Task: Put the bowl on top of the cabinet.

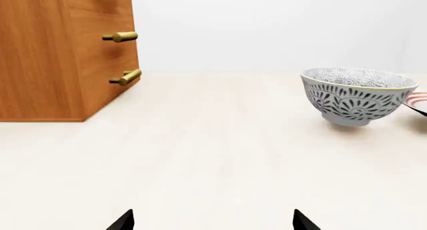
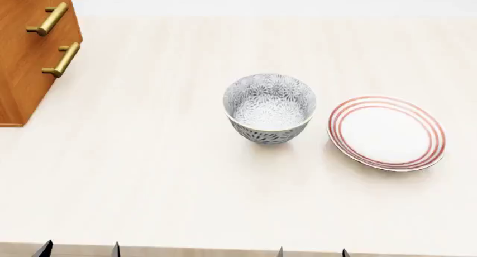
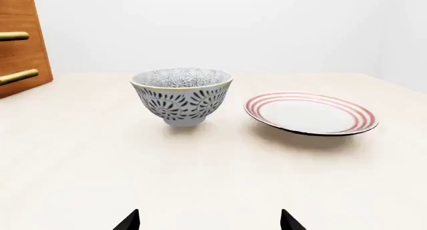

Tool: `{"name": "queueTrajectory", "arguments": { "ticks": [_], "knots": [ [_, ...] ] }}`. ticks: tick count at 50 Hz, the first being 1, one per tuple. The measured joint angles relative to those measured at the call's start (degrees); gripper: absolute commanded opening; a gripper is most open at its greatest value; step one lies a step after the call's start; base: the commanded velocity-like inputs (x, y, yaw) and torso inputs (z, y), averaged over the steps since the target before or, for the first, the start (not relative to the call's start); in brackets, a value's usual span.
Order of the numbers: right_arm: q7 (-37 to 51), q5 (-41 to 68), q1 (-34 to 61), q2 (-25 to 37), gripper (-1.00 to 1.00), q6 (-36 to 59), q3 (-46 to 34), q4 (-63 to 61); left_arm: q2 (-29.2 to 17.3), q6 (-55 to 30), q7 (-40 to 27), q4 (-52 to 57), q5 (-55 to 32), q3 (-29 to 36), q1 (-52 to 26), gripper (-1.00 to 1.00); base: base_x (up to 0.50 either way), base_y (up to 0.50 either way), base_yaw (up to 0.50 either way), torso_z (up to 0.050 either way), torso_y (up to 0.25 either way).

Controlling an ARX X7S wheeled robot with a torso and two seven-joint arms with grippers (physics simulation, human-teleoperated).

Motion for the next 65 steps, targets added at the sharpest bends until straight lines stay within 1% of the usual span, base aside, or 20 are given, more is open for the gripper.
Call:
{"name": "queueTrajectory", "arguments": {
  "ticks": [24,48,65],
  "knots": [
    [3.2,2.4,-0.5,2.8,1.0,-0.4,-3.5,-0.8,-2.7,0.0,-3.9,0.4,-2.4,3.0,0.0,1.0,0.0,0.0,0.0,0.0,0.0],
    [6.1,3.7,-9.8,5.7,1.0,-4.5,-5.3,-13.2,-4.1,3.0,-13.0,12.9,2.7,6.0,8.1,1.0,0.0,0.0,0.0,0.0,0.0],
    [7.9,5.7,-11.7,6.7,1.0,-4.9,-5.6,-16.2,-5.4,4.0,-15.7,15.0,3.4,7.4,9.6,1.0,0.0,0.0,0.0,0.0,0.0]
  ]
}}
